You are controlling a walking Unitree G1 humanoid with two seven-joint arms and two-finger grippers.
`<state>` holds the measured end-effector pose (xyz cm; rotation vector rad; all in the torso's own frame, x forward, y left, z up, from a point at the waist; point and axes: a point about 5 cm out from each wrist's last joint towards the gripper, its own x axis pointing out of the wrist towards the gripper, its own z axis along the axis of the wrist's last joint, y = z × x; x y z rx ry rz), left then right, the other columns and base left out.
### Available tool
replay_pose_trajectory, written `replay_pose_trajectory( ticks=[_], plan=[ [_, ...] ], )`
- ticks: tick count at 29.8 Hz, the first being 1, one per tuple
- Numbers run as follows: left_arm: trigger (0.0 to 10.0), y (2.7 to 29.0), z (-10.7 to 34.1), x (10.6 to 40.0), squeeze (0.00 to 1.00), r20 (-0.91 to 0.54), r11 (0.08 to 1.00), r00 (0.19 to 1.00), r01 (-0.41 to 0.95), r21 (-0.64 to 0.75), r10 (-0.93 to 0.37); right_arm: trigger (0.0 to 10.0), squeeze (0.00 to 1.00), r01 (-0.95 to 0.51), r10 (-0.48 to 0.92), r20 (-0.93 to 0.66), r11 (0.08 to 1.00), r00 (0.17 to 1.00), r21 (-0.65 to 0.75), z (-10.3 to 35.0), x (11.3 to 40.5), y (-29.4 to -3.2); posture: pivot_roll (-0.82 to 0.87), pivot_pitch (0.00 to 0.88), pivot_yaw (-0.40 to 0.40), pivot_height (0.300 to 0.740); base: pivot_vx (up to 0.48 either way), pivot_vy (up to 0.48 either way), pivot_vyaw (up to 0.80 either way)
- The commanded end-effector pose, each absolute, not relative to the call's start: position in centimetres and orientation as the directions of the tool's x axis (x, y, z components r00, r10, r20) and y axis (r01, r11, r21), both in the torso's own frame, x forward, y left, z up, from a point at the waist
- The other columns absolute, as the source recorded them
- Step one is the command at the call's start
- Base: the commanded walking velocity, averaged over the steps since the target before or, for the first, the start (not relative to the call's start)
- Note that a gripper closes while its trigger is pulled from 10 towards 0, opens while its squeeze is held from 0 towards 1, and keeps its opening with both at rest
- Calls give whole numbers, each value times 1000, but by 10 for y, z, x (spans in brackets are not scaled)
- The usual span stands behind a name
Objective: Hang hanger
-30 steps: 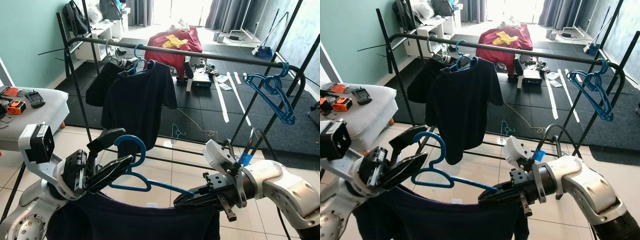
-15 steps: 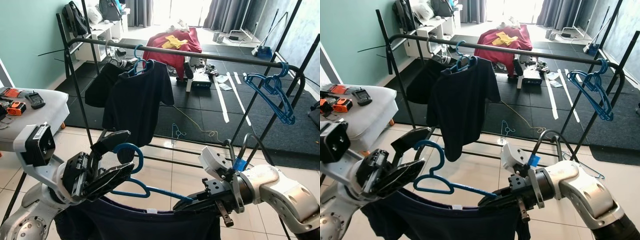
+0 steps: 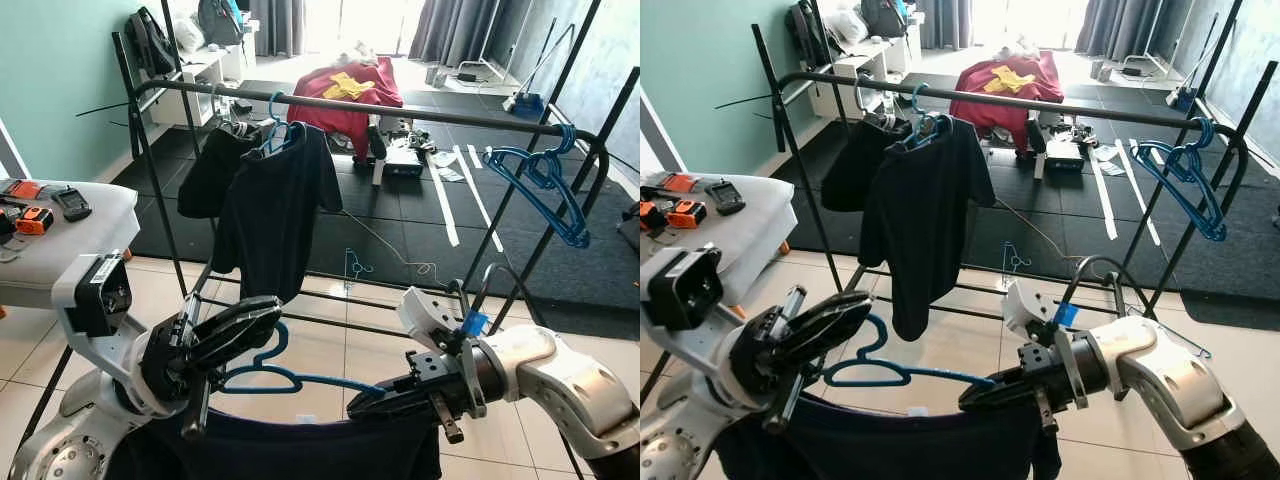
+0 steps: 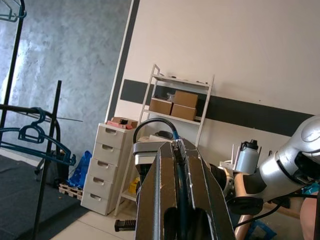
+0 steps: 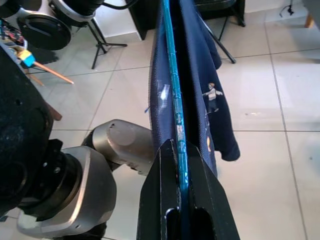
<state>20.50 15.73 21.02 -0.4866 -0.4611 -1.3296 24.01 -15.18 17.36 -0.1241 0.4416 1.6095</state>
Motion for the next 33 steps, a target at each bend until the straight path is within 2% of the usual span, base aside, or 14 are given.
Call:
replay_pose_trajectory(
  ticks=[1, 6, 12, 23, 24, 25, 26, 27, 28, 29, 30, 33],
  plan=[
    [0, 154, 209, 202, 0, 550, 150, 162, 986, -67, -819, 0, 0, -985, 939, -335, -18, -76, 174, 178, 243, -153, -145, 0, 1, 740, 0, 0, 0],
    [0, 149, 206, 207, 0, 527, 157, 170, 985, -70, -833, 0, 0, -991, 943, -331, 19, -27, 133, 188, 257, -156, -144, 0, 3, 740, 0, 0, 0],
    [0, 149, 207, 210, 0, 524, 169, 177, 984, -63, -833, 0, 0, -993, 942, -336, 34, -7, 116, 190, 263, -156, -148, 0, 9, 740, 0, 0, 0],
    [0, 147, 207, 225, 0, 524, 277, 276, 958, -78, -806, 0, 0, -997, 957, -288, 42, 21, 67, 197, 278, -141, -139, 0, 10, 740, 0, 0, 0],
    [0, 147, 207, 227, 0, 522, 290, 287, 954, -80, -803, 4392, 0, -997, 955, -297, 44, 24, 58, 196, 280, -140, -145, 0, 11, 740, 0, 0, 0],
    [0, 148, 207, 228, 0, 521, 302, 299, 950, -81, -800, 10000, 0, -997, 953, -301, 34, 10, 75, 195, 281, -139, -146, 0, 10, 740, 0, 0, 0],
    [0, 148, 207, 228, 0, 521, 302, 299, 950, -81, -800, 10000, 0, -997, 953, -301, 34, 10, 75, 195, 281, -139, -146, 0, 10, 740, 0, 0, 0],
    [0, 149, 208, 229, 0, 518, 308, 303, 948, -79, -800, 10000, 373, -997, 953, -303, 43, 23, 57, 196, 283, -139, -139, 0, 9, 740, 0, 0, 0],
    [0, 149, 208, 229, 0, 518, 308, 303, 948, -79, -800, 10000, 373, -997, 953, -303, 43, 23, 57, 196, 283, -139, -139, 0, 9, 740, 0, 0, 0],
    [0, 151, 208, 230, 0, 514, 317, 310, 945, -77, -800, 10000, 1000, -997, 957, -287, 67, 50, 49, 199, 288, -139, -136, 0, 12, 740, 0, 0, 0],
    [0, 151, 207, 230, 0, 509, 317, 309, 946, -73, -804, 10000, 1000, -996, 954, -290, 80, 69, 29, 201, 290, -141, -134, 0, 19, 740, 0, 0, 0],
    [0, 151, 209, 231, 0, 500, 317, 305, 946, -63, -811, 10000, 1000, -997, 963, -263, 67, 54, 39, 204, 290, -140, -129, 0, 11, 740, 0, 0, 0]
  ],
)
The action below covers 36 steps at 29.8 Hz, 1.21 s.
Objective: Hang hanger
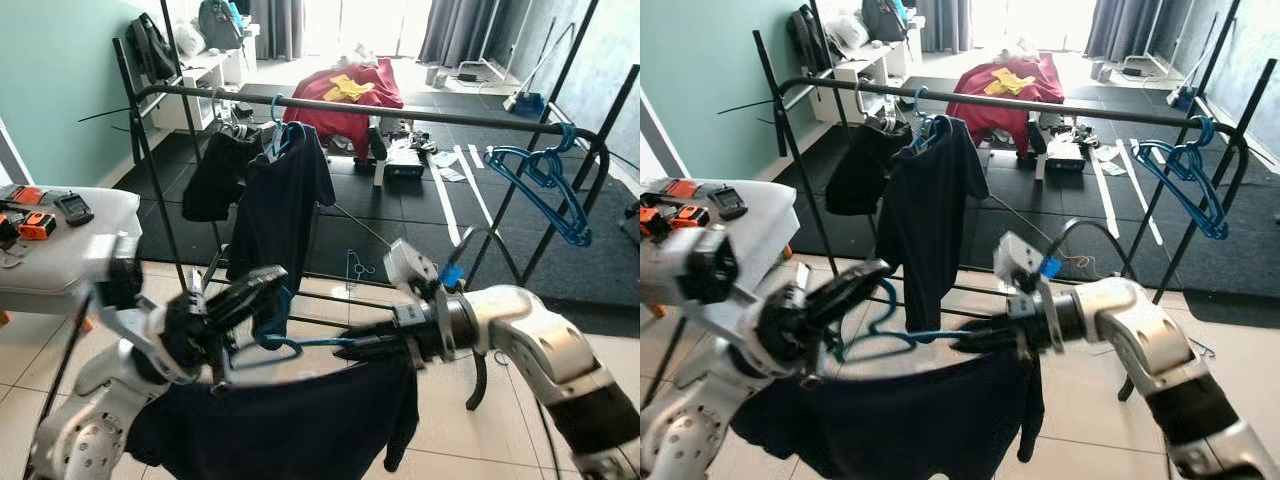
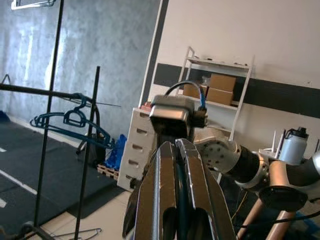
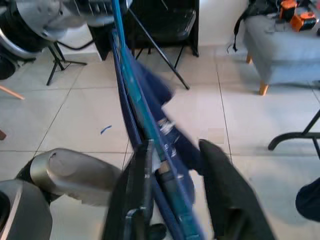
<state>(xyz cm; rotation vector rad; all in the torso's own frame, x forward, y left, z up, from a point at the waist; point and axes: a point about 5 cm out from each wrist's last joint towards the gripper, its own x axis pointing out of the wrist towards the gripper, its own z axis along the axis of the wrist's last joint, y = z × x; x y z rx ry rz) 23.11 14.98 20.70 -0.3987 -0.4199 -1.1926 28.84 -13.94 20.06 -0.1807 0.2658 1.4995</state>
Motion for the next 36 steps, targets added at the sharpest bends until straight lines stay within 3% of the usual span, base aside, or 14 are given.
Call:
replay_pose_trajectory(
  ticks=[1, 9, 11, 12, 14, 15, 17, 20, 21, 22, 23, 30, 36],
  plan=[
    [0, 152, 211, 233, 0, 493, 316, 299, 947, -51, -817, 10000, 1000, -996, 956, -284, 84, 78, 9, 206, 291, -143, -131, 0, 21, 740, 0, 0, 0],
    [0, 168, 220, 239, 0, 451, 380, 341, 925, -3, -825, 10000, 1000, -988, 958, -244, 139, 151, -66, 229, 287, -162, -133, 4, 42, 740, 0, 0, 0],
    [0, 175, 228, 242, 0, 488, 463, 402, 886, 6, -775, 10000, 1000, -976, 958, -188, 209, 217, -62, 219, 285, -162, -148, 11, 53, 740, 0, 0, 0],
    [0, 175, 228, 242, 0, 488, 463, 402, 886, 6, -775, 10000, 1000, -976, 958, -188, 209, 217, -62, 219, 285, -162, -148, 11, 53, 740, 0, 0, 0],
    [0, 183, 229, 240, 0, 514, 531, 460, 847, -9, -724, 10000, 1000, -935, 930, -101, 356, 354, -3, 197, 288, -164, -152, 11, 49, 740, 0, 0, 0],
    [0, 183, 229, 240, 0, 514, 531, 460, 847, -9, -724, 10000, 1000, -935, 930, -101, 356, 354, -3, 197, 288, -164, -152, 11, 49, 740, 0, 0, 0],
    [0, 190, 229, 235, 0, 524, 572, 494, 820, -16, -694, 10000, 1000, -878, 880, -55, 475, 472, 62, 178, 289, -170, -134, 19, 45, 740, 0, 0, 0],
    [0, 196, 232, 230, 0, 533, 585, 500, 811, -12, -682, 10000, 1000, -856, 862, -49, 506, 504, 104, 170, 284, -176, -124, 24, 44, 740, 0, 0, 0],
    [0, 201, 236, 223, 0, 526, 579, 488, 815, 12, -697, 10000, 486, -852, 862, -54, 507, 505, 129, 165, 279, -182, -123, 24, 44, 740, 0, 0, 0],
    [0, 201, 236, 223, 0, 526, 579, 488, 815, 12, -697, 10000, 486, -852, 862, -54, 507, 505, 129, 165, 279, -182, -123, 24, 44, 740, 0, 0, 0],
    [0, 205, 241, 218, 0, 518, 569, 471, 821, 38, -714, 10000, 0, -856, 869, -43, 493, 492, 155, 167, 274, -189, -120, 25, 42, 740, 0, 0, 0],
    [0, 213, 272, 210, 0, 535, 517, 372, 843, 146, -758, 10000, 0, -894, 903, -78, 429, 422, 128, 184, 270, -211, -118, 21, 38, 740, 0, 0, 0],
    [0, 205, 290, 209, 0, 557, 451, 277, 870, 200, -783, 10000, 0, -923, 930, -106, 364, 352, 123, 184, 265, -202, -113, 21, 45, 740, 0, 0, 0]
  ],
)
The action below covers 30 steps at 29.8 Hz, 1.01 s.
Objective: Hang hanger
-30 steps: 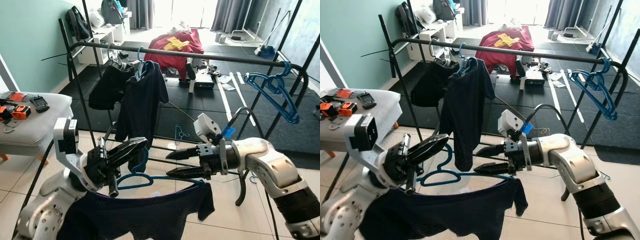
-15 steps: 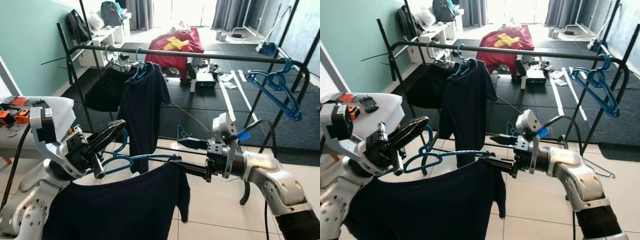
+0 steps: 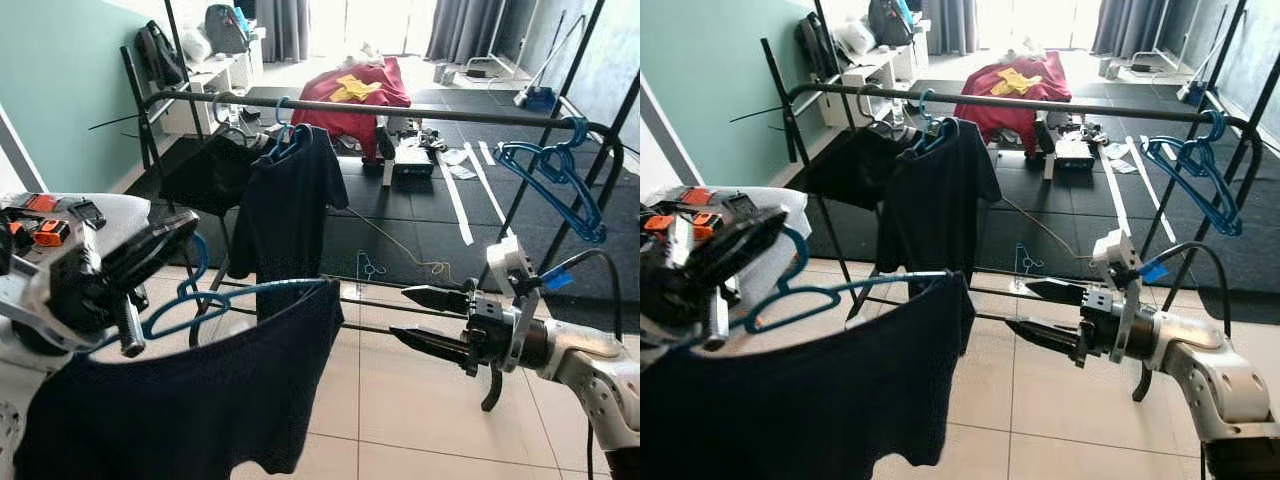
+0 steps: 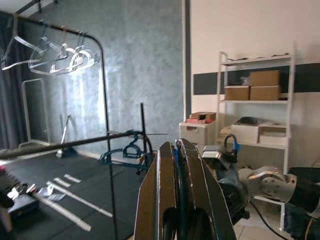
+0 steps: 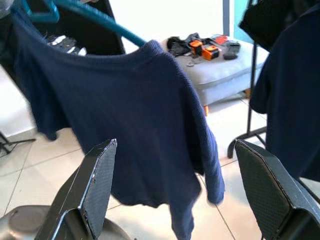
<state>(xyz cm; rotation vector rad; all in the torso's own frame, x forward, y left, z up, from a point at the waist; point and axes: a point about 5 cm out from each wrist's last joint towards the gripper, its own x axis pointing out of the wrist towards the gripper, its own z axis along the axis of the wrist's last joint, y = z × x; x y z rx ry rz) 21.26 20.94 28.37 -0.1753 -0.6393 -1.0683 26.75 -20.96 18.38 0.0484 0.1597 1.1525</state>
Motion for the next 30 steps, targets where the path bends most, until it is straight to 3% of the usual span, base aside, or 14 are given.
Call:
replay_pose_trajectory(
  ticks=[1, 13, 14, 30],
  plan=[
    [0, 205, 290, 209, 0, 557, 451, 277, 870, 200, -783, 10000, 0, -923, 930, -106, 364, 352, 123, 184, 265, -202, -113, 21, 45, 740, 0, 0, 0],
    [0, 189, 303, 207, 0, 517, 325, 165, 916, 237, -840, 10000, 0, -951, 957, -69, 290, 283, 108, 187, 264, -183, -105, 19, 53, 740, 0, 0, 0],
    [0, 189, 305, 209, 0, 524, 339, 171, 909, 243, -834, 0, 0, -953, 959, -72, 280, 273, 114, 187, 264, -183, -104, 19, 52, 740, 0, 0, 0],
    [0, 209, 326, 212, 0, 587, 471, 235, 834, 288, -775, 0, 0, -950, 954, -146, 281, 262, 134, 174, 261, -183, -103, 22, 47, 740, 0, 0, 0]
  ],
)
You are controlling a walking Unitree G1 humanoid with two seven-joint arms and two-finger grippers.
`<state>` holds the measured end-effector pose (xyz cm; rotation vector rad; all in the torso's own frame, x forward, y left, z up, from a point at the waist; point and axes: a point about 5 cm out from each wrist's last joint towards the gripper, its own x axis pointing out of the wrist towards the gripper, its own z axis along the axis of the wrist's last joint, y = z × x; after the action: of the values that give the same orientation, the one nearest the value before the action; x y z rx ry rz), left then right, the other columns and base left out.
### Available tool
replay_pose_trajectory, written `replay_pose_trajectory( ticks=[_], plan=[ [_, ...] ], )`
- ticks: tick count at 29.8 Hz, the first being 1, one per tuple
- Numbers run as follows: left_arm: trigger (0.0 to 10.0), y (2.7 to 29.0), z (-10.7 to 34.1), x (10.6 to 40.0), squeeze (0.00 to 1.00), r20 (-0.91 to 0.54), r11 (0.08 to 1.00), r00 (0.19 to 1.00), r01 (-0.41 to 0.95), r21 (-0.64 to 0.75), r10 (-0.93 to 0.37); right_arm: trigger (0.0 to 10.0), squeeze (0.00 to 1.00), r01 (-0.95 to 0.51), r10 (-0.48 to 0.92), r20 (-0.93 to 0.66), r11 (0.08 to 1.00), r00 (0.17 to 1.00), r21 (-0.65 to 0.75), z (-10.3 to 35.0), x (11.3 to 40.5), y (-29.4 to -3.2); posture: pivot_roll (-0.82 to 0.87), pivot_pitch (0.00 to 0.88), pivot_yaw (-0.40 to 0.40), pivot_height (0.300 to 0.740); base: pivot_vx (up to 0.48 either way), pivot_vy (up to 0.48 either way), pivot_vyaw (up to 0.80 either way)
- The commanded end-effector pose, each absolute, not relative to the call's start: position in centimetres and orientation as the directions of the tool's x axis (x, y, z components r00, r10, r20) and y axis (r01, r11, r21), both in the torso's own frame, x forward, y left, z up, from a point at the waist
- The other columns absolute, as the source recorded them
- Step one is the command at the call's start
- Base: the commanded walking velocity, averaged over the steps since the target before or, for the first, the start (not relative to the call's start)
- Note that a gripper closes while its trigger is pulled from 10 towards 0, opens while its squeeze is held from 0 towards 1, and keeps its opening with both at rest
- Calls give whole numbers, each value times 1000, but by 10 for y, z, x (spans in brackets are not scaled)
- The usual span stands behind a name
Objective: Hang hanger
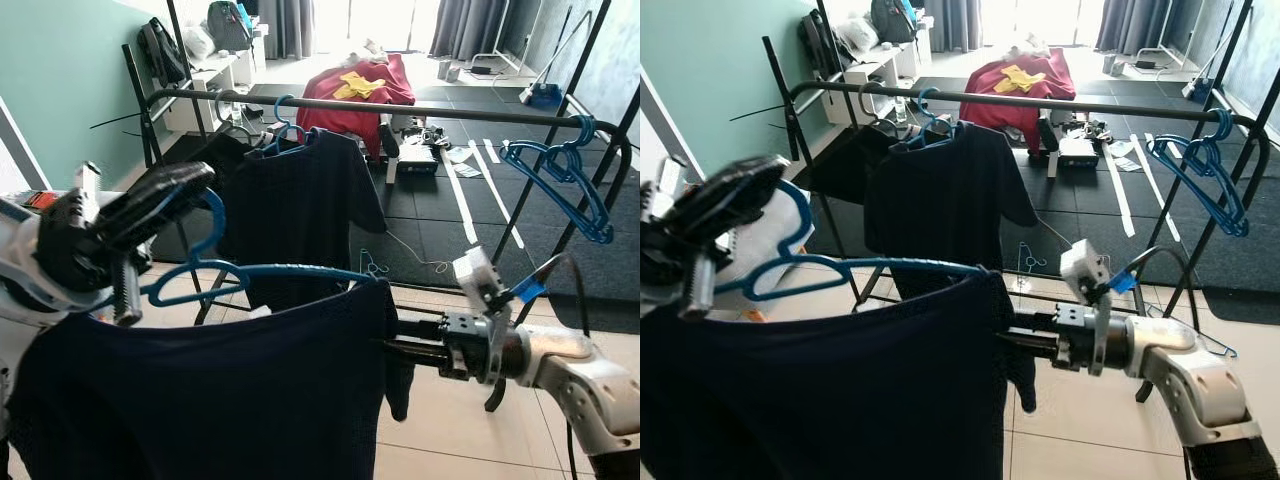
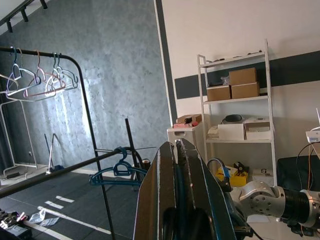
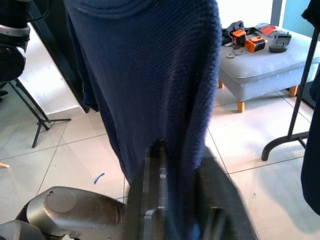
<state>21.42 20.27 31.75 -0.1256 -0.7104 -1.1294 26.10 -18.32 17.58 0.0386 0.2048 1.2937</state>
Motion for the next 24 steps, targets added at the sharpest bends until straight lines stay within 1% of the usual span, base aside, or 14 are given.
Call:
replay_pose_trajectory(
  ticks=[1, 6, 8, 9, 11, 12, 13, 16, 17, 19, 20, 21, 22, 24],
  plan=[
    [0, 211, 326, 212, 0, 588, 478, 240, 830, 288, -772, 0, 0, -949, 952, -147, 286, 267, 131, 174, 261, -183, -103, 22, 47, 740, 0, 0, 0],
    [0, 216, 326, 212, 0, 580, 490, 258, 823, 286, -772, 0, 0, -944, 946, -139, 310, 294, 114, 177, 265, -185, -107, 22, 46, 740, 0, 0, 0],
    [0, 225, 317, 213, 0, 548, 513, 305, 813, 276, -779, 0, 0, -915, 916, -92, 396, 390, 70, 184, 277, -188, -110, 22, 45, 740, 0, 0, 0],
    [0, 225, 317, 213, 0, 548, 513, 305, 813, 276, -779, 0, 0, -915, 916, -92, 396, 390, 70, 184, 277, -188, -110, 22, 45, 740, 0, 0, 0],
    [0, 243, 305, 220, 0, 523, 592, 410, 768, 244, -747, 0, 0, -847, 848, -3, 531, 531, 30, 197, 294, -197, -111, 23, 46, 740, 0, 0, 0],
    [0, 243, 305, 220, 0, 523, 592, 410, 768, 244, -747, 0, 0, -847, 848, -3, 531, 531, 30, 197, 294, -197, -111, 23, 46, 740, 0, 0, 0],
    [0, 249, 301, 222, 0, 515, 621, 447, 748, 233, -731, 0, 0, -819, 818, 27, 574, 574, 23, 202, 299, -201, -111, 23, 46, 740, 0, 0, 0],
    [0, 249, 301, 222, 0, 515, 621, 447, 748, 233, -731, 0, 0, -819, 818, 27, 574, 574, 23, 202, 299, -201, -111, 23, 46, 740, 0, 0, 0],
    [0, 260, 294, 224, 0, 498, 665, 504, 714, 220, -706, 0, 0, -762, 759, 66, 647, 647, 24, 208, 307, -210, -113, 24, 46, 740, 0, 0, 0],
    [0, 260, 294, 224, 0, 498, 665, 504, 714, 220, -706, 0, 0, -762, 759, 66, 647, 647, 24, 208, 307, -210, -113, 24, 46, 740, 0, 0, 0],
    [0, 267, 290, 224, 0, 485, 688, 536, 693, 213, -690, 0, 0, -724, 720, 88, 689, 689, 29, 211, 312, -215, -113, 24, 46, 740, 0, 0, 0],
    [0, 267, 290, 224, 0, 485, 688, 536, 693, 213, -690, 0, 0, -724, 720, 88, 689, 689, 29, 211, 312, -215, -113, 24, 46, 740, 0, 0, 0],
    [0, 271, 288, 225, 0, 484, 707, 558, 676, 205, -674, 0, 0, -705, 701, 88, 708, 708, 31, 211, 313, -218, -114, 26, 44, 740, 0, 0, 0],
    [0, 274, 287, 225, 0, 485, 718, 570, 667, 199, -663, 0, 0, -697, 693, 85, 717, 716, 32, 211, 314, -219, -114, 26, 44, 740, 0, 0, 0]
  ],
)
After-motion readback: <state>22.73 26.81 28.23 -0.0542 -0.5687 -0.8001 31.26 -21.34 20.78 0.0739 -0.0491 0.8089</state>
